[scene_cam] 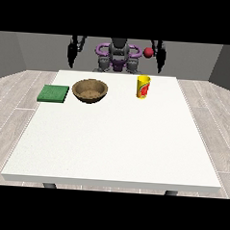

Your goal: Pick the cup and pour the ball into the bowl, then pick the bowl and place it on the pad

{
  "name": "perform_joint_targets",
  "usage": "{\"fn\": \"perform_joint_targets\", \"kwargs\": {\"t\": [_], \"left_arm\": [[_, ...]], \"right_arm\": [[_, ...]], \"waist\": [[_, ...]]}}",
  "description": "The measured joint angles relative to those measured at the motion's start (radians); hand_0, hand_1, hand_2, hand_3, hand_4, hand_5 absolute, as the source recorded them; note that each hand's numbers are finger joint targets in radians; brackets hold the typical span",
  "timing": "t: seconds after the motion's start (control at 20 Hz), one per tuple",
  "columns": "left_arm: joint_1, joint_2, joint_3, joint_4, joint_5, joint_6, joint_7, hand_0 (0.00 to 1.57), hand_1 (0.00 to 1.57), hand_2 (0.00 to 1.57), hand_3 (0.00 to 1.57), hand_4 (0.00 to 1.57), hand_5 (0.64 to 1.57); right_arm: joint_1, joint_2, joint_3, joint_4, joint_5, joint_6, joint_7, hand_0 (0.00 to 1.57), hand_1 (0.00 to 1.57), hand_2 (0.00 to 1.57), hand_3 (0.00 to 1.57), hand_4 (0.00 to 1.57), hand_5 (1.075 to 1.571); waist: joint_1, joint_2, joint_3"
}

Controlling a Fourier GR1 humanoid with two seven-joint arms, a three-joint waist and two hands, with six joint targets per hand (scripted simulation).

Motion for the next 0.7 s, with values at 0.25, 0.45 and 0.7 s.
{"fn": "perform_joint_targets", "kwargs": {"t": [0.25,0.45,0.7], "left_arm": [[-0.008,0.023,0.005,-0.060,0.003,-0.004,0.047,0.00,0.00,0.00,0.00,0.00,1.557],[-0.049,0.032,0.057,-0.125,0.085,-0.009,0.144,0.00,0.00,0.00,0.00,0.00,1.558],[-0.050,0.095,0.170,-0.163,0.206,-0.073,0.148,0.00,0.00,0.00,0.00,0.00,1.544]], "right_arm": [[-0.008,-0.029,-0.007,-0.059,-0.003,0.005,0.047,0.00,0.00,0.00,0.00,0.00,1.569],[0.002,-0.092,-0.070,-0.096,-0.100,0.089,0.083,0.00,0.00,0.00,0.00,0.00,1.569],[0.023,-0.139,-0.152,-0.134,-0.192,0.166,0.075,0.00,0.00,0.00,0.00,0.00,1.570]], "waist": [[-0.002,-0.155,-0.0028],[-0.009,-0.218,-0.0030],[-0.007,-0.176,-0.0028]]}}
